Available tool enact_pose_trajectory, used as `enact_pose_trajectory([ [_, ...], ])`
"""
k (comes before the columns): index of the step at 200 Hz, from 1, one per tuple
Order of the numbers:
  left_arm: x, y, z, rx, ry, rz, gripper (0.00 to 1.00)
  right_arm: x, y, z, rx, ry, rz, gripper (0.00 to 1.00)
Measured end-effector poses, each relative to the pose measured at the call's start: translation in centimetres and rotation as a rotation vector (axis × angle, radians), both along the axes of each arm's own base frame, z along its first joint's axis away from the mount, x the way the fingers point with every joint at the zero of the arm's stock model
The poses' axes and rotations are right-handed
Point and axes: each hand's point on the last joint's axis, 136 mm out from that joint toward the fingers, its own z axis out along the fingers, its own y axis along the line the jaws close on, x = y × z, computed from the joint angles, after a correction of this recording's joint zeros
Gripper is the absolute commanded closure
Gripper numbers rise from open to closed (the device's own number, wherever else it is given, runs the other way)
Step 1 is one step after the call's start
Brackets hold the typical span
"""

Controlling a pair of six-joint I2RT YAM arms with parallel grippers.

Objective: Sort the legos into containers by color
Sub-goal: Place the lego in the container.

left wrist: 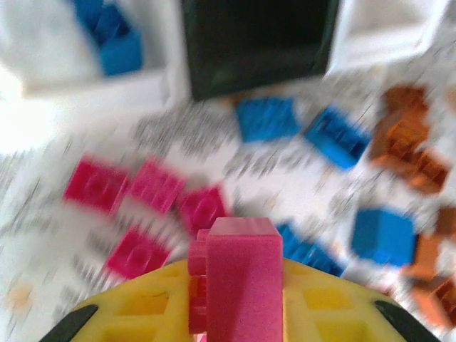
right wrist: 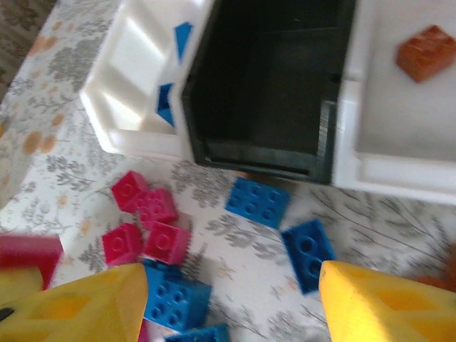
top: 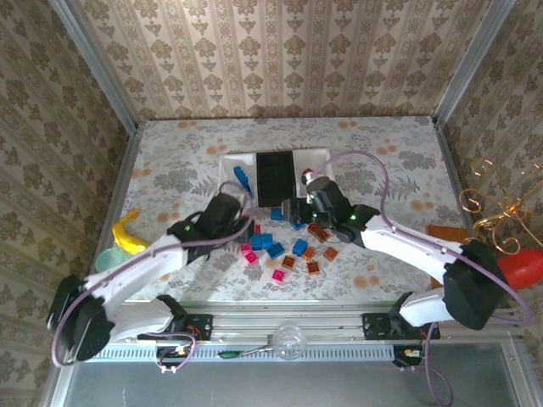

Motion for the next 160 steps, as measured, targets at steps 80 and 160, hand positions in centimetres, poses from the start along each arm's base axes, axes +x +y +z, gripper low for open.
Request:
enact_pose_trajectory([
  [80, 16.0, -8.0, -0.7, -0.009, -0.019, 0.002, 0.74, -3.6, -5.2, -2.0, -0.037, 0.021, -0.086, 0.33],
  [160, 19.4, -9.6, -3.2, 0.008, 0.030, 0.000, 0.39, -5.5, -6.8, -5.0, -0.060, 0.099, -0.121, 0.30],
])
